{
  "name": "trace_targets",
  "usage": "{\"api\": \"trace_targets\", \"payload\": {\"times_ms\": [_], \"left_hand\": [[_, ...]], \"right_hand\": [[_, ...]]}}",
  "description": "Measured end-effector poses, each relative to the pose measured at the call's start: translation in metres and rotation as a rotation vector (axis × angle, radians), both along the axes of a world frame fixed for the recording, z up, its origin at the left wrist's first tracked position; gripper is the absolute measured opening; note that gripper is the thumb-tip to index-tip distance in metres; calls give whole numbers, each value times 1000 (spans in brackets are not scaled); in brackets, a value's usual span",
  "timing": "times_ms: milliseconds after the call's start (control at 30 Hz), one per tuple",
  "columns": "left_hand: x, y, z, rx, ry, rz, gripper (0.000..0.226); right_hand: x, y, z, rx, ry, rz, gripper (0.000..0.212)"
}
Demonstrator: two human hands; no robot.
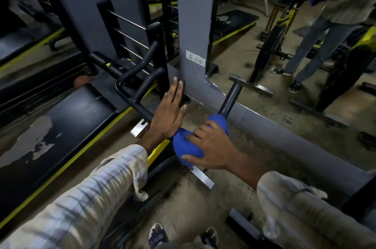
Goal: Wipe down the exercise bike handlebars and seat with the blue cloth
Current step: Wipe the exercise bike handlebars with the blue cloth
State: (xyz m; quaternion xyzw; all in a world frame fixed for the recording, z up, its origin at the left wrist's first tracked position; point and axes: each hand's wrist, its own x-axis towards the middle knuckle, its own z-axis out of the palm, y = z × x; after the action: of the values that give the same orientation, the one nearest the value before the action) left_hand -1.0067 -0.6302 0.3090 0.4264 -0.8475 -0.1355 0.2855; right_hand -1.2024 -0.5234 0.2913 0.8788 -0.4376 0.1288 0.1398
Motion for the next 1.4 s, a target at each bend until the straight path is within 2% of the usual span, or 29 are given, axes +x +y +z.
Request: {"api": "trace_targets", "payload": {"times_ms": [100, 300, 500, 600, 700, 800, 900, 967, 1100, 1233, 1333, 1400], "left_hand": [[1, 0, -1, 0, 7, -1, 74], [2, 0, -3, 7, -7, 3, 74], [2, 2, -2, 7, -13, 16, 76], [1, 1, -1, 14, -13, 12, 77], [1, -1, -3, -4, -14, 11, 78], [1, -2, -5, -11, -30, 19, 81], [2, -1, -4, -17, -49, 21, 83], [2, 1, -3, -17, -75, 25, 84], [1, 4, 0, -27, -134, 43, 93], [2, 6, 3, -37, -171, 37, 103], [2, 5, 1, -17, -157, 26, 104], [2, 4, 1, -7, -149, 20, 105]], "right_hand": [[-11, -15, 3, -67, 45, 65, 53], [-45, -46, 19, -39, 109, 106, 44], [-63, -61, 41, -60, 200, 72, 49], [-51, -49, 45, 19, 171, -45, 49], [-30, -13, 28, 178, 66, -13, 50], [-19, 4, 12, 146, 25, 8, 52], [-32, -15, 14, 94, 40, 54, 50], [-49, -32, 24, 41, 48, 30, 55], [-71, -56, 44, -61, 136, -60, 53], [-59, -50, 55, 51, 181, -175, 53], [-37, -23, 37, 165, 100, -124, 52], [-34, -18, 29, 146, 86, -90, 47]]}}
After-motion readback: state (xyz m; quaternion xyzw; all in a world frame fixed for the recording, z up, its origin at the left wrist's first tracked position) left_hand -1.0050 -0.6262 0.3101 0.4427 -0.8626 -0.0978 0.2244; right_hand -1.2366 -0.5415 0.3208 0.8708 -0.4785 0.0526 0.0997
